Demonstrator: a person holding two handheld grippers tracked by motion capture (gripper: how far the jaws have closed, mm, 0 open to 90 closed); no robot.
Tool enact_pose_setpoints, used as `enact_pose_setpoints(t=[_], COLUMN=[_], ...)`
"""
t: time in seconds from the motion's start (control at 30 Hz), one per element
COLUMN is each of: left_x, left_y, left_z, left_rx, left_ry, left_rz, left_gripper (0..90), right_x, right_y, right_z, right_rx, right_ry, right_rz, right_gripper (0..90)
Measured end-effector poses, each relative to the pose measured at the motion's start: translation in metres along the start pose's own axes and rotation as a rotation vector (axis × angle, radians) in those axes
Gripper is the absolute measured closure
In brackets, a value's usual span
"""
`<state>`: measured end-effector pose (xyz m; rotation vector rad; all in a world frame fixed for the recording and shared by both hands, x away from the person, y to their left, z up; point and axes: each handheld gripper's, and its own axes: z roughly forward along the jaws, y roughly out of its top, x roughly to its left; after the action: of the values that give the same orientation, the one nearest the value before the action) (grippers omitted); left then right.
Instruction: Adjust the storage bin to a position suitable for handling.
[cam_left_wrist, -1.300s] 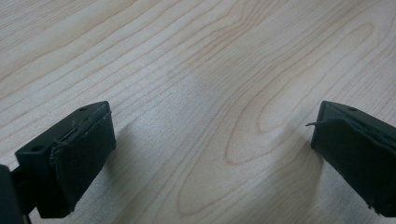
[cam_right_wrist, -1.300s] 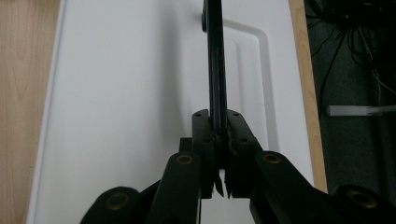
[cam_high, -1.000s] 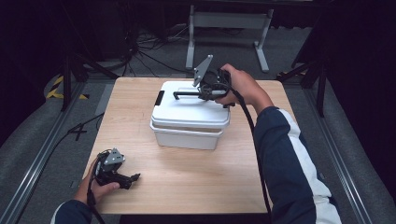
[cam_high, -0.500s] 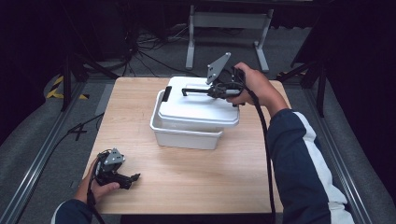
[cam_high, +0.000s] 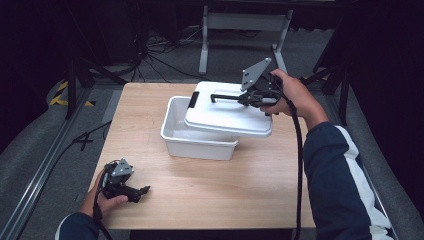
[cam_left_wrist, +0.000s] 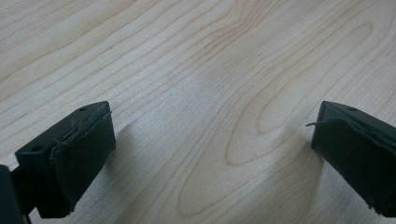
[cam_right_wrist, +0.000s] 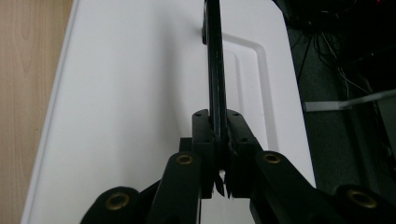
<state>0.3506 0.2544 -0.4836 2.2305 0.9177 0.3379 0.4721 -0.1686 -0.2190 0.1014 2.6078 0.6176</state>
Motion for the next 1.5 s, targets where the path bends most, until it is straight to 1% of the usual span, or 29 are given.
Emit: enact_pose_setpoints(t=[0.03, 0.1, 0.13, 0.17, 0.2, 0.23, 0.33, 0.37, 0.4, 0.5, 0.7, 0.73, 0.77, 0.87, 0.9, 0.93, 1.0, 1.1, 1.27, 1.3, 1.33, 1.43, 1.47, 1.5], left_x=[0.000, 0.000, 0.000, 0.000, 0.000, 0.000, 0.000, 0.000, 0.000, 0.000, 0.000, 0.000, 0.000, 0.000, 0.000, 0.000, 0.000, 0.001, 0.001, 0.001, 0.001, 0.001, 0.001, 0.000], left_y=[0.000, 0.000, 0.000, 0.000, 0.000, 0.000, 0.000, 0.000, 0.000, 0.000, 0.000, 0.000, 0.000, 0.000, 0.000, 0.000, 0.000, 0.001, 0.001, 0.001, 0.001, 0.001, 0.001, 0.001], left_z=[0.000, 0.000, 0.000, 0.000, 0.000, 0.000, 0.000, 0.000, 0.000, 0.000, 0.000, 0.000, 0.000, 0.000, 0.001, 0.001, 0.000, 0.001, 0.001, 0.001, 0.001, 0.001, 0.001, 0.001], left_rx=[0.000, 0.000, 0.002, 0.000, 0.000, -0.002, 0.000, -0.001, 0.001, 0.004, 0.005, 0.006, 0.003, 0.003, -0.001, -0.001, 0.002, -0.001, -0.002, -0.002, -0.002, -0.003, -0.003, -0.001], left_ry=[0.000, -0.001, -0.002, 0.001, 0.001, 0.002, 0.002, 0.001, 0.000, 0.002, 0.002, 0.001, 0.002, 0.002, 0.003, 0.003, 0.002, 0.007, 0.007, 0.007, 0.007, 0.008, 0.008, 0.005], left_rz=[0.001, 0.000, -0.003, 0.006, 0.006, 0.004, 0.006, 0.001, 0.004, 0.004, 0.003, 0.004, -0.007, -0.008, -0.008, -0.008, -0.008, 0.005, 0.002, 0.002, 0.003, 0.003, 0.002, -0.002], left_gripper=[0.1, 0.2, 0.1, 0.1, 0.1, 0.1, 0.1, 0.1, 0.1, 0.1, 0.1, 0.1, 0.1, 0.1, 0.1, 0.1, 0.1, 0.1, 0.1, 0.1, 0.1, 0.1, 0.1, 0.1], right_x=[0.000, 0.000, 0.000, 0.000, 0.000, 0.001, 0.002, 0.002, 0.002, 0.003, 0.004, 0.004, 0.004, 0.005, 0.006, 0.006, 0.007, 0.009, 0.014, 0.015, 0.015, 0.017, 0.017, 0.018], right_y=[-0.003, -0.006, -0.010, -0.015, -0.015, -0.022, -0.027, -0.030, -0.033, -0.042, -0.063, -0.067, -0.070, -0.080, -0.086, -0.086, -0.093, -0.100, -0.115, -0.121, -0.121, -0.131, -0.134, -0.136], right_z=[-0.002, -0.004, -0.007, -0.012, -0.012, -0.019, -0.024, -0.027, -0.029, -0.037, -0.051, -0.054, -0.055, -0.063, -0.067, -0.067, -0.070, -0.073, -0.077, -0.079, -0.079, -0.080, -0.080, -0.080], right_rx=[-0.002, -0.005, -0.006, -0.008, -0.008, -0.009, -0.006, -0.004, -0.004, -0.010, -0.024, -0.022, -0.025, -0.037, -0.047, -0.047, -0.048, -0.043, -0.039, -0.042, -0.042, -0.040, -0.042, -0.038], right_ry=[-0.006, -0.003, -0.009, -0.016, -0.016, -0.028, -0.033, -0.038, -0.043, -0.057, -0.070, -0.082, -0.081, -0.090, -0.098, -0.098, -0.101, -0.105, -0.113, -0.116, -0.116, -0.125, -0.117, -0.126], right_rz=[0.004, 0.005, 0.014, 0.021, 0.021, 0.035, 0.033, 0.040, 0.039, 0.057, 0.084, 0.093, 0.093, 0.110, 0.116, 0.116, 0.128, 0.131, 0.148, 0.151, 0.151, 0.173, 0.180, 0.182], right_gripper=[84.8, 84.8, 84.8, 84.8, 84.8, 84.8, 84.7, 84.7, 84.8, 84.8, 84.7, 84.8, 84.8, 84.7, 84.7, 84.7, 84.7, 84.7, 84.7, 84.7, 84.7, 84.8, 84.7, 84.7])
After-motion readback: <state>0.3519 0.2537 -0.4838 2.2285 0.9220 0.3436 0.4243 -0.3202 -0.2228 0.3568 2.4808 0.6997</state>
